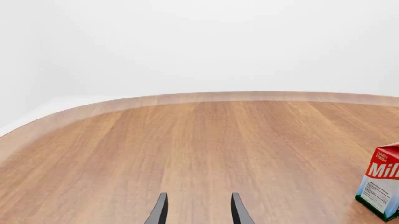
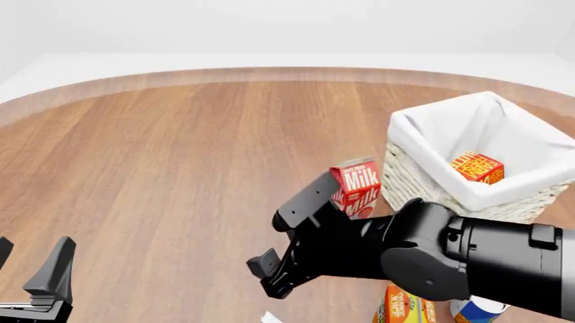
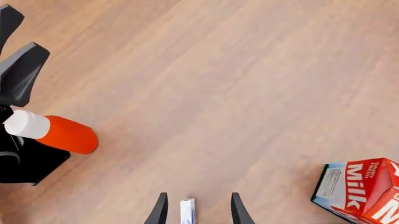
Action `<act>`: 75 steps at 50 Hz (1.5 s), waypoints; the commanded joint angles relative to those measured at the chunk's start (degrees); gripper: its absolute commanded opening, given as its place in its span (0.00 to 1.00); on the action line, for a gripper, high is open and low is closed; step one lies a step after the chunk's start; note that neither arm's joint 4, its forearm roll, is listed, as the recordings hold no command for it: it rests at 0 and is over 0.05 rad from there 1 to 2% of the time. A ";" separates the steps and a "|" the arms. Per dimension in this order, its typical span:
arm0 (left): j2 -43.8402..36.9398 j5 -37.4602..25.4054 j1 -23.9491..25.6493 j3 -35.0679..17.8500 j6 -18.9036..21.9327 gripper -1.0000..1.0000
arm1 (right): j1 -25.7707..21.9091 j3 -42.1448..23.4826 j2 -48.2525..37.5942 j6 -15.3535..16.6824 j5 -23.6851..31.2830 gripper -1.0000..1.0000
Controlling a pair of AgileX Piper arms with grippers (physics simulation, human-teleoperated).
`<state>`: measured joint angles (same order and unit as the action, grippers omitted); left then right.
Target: Pick up the cream cheese box and the butter, and put them in the basket.
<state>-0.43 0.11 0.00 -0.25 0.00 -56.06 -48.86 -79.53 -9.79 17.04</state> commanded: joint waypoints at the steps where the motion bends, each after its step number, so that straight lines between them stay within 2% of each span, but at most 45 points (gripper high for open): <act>1: -0.01 0.00 0.00 0.00 0.01 1.00 | -0.66 2.03 -2.26 -1.63 -3.00 1.00; 16: -0.01 0.00 0.00 0.00 0.00 1.00 | -2.00 3.33 -3.76 -2.70 -3.99 1.00; 30: -0.01 0.00 -0.01 0.00 0.01 1.00 | -2.40 3.53 -5.25 -1.16 -2.42 1.00; 35: 0.00 0.00 0.00 0.00 0.00 1.00 | -3.70 2.42 -5.87 -1.76 -0.75 1.00; 36: 0.00 0.00 0.00 0.00 0.00 1.00 | -3.17 2.73 -6.00 -1.02 -0.93 1.00; 57: -0.01 0.00 0.00 0.00 -0.01 1.00 | -3.59 4.95 -7.27 -1.97 -2.43 1.00; 69: -0.02 0.00 0.00 0.00 0.00 1.00 | -4.08 7.51 -6.68 -4.10 -3.24 1.00; 75: 0.00 0.00 0.00 0.00 -0.01 1.00 | -4.17 7.34 -7.08 -4.09 -3.16 1.00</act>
<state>-0.44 0.11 0.00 -0.25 0.00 -59.96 -42.48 -86.20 -13.19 14.38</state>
